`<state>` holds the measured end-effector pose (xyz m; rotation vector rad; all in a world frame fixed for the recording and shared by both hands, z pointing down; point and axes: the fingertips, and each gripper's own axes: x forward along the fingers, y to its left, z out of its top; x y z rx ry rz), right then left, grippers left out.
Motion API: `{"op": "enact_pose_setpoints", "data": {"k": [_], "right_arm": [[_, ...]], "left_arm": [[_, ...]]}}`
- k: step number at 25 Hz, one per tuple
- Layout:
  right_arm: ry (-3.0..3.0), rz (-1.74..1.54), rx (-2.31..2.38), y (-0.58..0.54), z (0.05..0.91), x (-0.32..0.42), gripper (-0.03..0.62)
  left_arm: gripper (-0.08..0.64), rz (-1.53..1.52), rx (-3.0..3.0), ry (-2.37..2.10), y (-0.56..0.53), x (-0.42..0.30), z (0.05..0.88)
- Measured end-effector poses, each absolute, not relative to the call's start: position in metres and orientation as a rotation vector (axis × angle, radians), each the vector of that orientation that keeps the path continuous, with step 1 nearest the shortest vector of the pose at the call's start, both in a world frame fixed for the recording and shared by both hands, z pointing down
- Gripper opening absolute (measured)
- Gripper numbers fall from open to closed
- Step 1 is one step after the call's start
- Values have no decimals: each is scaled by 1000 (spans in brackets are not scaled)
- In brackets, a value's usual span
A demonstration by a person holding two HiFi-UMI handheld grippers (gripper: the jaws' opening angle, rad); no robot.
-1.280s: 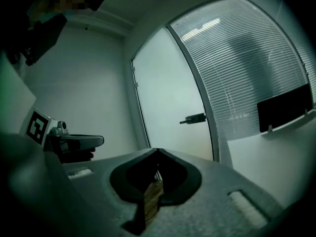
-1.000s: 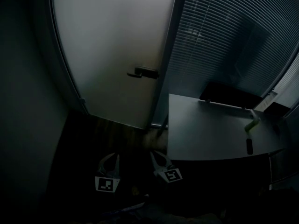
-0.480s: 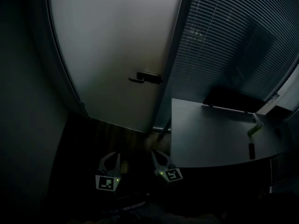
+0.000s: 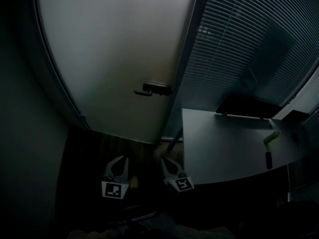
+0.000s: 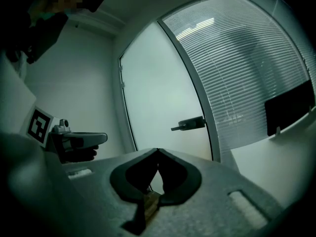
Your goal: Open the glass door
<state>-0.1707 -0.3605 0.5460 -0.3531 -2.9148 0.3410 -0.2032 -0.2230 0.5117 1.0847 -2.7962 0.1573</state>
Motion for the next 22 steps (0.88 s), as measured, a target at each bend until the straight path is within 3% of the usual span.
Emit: {"op": "enact_pose_setpoints", "data": {"k": [10,22], "right_arm": [[-2919,336,-231,-374,544,-218,2],[-2945,351,-63,-397,545,-246,1]], "left_arm": [[3,214,1222,-2750,-245,-267,516],[5,782,1371,-2769,-291,-340,524]]}}
